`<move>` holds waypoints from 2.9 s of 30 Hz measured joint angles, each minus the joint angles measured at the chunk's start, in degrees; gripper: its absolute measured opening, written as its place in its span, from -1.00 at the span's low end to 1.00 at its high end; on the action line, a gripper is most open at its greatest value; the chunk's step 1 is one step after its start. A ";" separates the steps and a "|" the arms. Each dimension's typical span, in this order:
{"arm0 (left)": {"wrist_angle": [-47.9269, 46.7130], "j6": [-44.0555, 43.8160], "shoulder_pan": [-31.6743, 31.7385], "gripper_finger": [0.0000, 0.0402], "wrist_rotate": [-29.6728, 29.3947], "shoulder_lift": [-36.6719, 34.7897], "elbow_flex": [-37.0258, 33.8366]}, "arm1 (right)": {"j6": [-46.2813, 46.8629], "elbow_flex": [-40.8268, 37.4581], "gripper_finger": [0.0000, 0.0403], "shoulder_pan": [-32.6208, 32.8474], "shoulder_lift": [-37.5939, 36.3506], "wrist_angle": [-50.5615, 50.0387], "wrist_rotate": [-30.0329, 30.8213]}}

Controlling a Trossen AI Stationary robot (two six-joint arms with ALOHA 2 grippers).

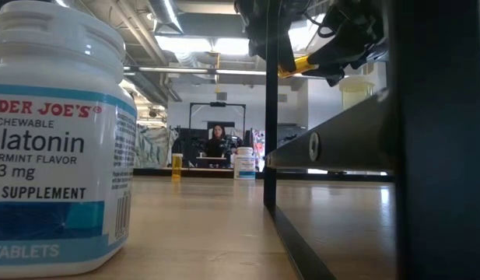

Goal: Pick and place medicine bottles onto shelf by color
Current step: Put the bottom orange pill bottle on the shelf aligned with the other orange pill bottle

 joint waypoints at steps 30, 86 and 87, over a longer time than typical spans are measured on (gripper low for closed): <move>0.09 -0.27 -0.32 -0.33 -5.27 -0.02 0.01 | 0.23 0.00 -0.43 -0.06 0.00 0.54 0.42; -9.55 -13.32 -1.58 -0.30 -8.62 -10.16 0.00 | 15.67 24.28 -0.40 13.97 -15.36 -74.94 8.49; -9.55 -13.47 -1.56 -0.30 -8.64 -10.16 0.00 | 17.80 24.28 -0.40 15.22 -16.09 -76.02 8.47</move>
